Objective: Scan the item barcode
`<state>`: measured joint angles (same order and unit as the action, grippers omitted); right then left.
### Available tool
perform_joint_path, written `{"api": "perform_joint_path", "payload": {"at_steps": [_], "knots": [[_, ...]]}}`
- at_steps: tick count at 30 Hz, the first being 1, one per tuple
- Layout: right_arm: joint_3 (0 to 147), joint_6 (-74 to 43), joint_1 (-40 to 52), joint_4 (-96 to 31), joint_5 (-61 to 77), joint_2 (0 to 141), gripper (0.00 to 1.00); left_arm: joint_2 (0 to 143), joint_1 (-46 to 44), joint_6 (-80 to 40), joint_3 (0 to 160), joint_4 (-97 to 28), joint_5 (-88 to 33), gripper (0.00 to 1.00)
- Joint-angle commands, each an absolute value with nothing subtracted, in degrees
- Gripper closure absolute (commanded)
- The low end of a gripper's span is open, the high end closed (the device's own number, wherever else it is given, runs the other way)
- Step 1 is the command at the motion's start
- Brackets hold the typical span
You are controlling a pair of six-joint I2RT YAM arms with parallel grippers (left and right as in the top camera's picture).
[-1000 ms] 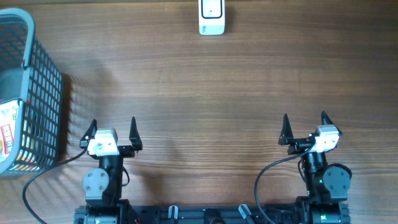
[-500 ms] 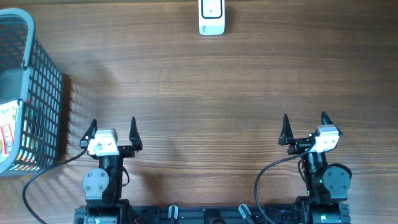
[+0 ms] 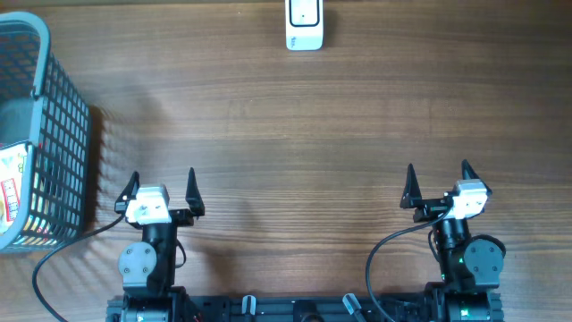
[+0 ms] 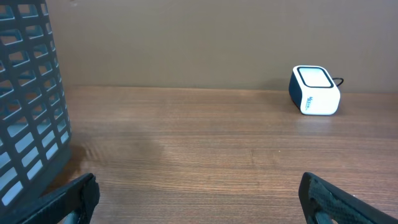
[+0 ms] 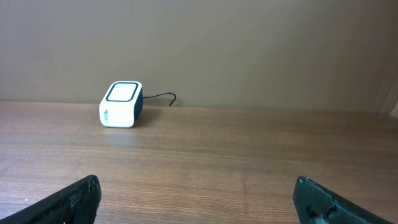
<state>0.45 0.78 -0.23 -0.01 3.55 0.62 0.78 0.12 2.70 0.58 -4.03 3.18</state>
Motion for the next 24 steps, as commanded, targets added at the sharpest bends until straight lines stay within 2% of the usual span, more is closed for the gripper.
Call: {"api": "perform_joint_path", "payload": {"at_steps": [1, 19, 20, 23, 24], "knots": [[0.32, 1.39, -0.51, 0.08, 3.20, 0.43, 0.00, 0.30, 0.49, 2.15, 0.32, -3.92, 3.27, 0.00], [0.32, 1.39, -0.51, 0.08, 3.18, 0.43, 0.00, 0.30, 0.49, 1.02, 0.32, -3.11, 1.50, 0.00], [0.32, 1.39, -0.51, 0.08, 3.20, 0.43, 0.00, 0.30, 0.47, -4.80, 0.32, -1.98, -6.07, 0.00], [0.32, 1.39, -0.51, 0.08, 3.20, 0.43, 0.00, 0.30, 0.49, -25.23, 0.32, 0.01, -39.92, 0.00], [0.32, 1.37, -0.51, 0.08, 3.20, 0.43, 0.00, 0.30, 0.49, -27.68, 0.32, 0.86, -45.10, 0.00]]}}
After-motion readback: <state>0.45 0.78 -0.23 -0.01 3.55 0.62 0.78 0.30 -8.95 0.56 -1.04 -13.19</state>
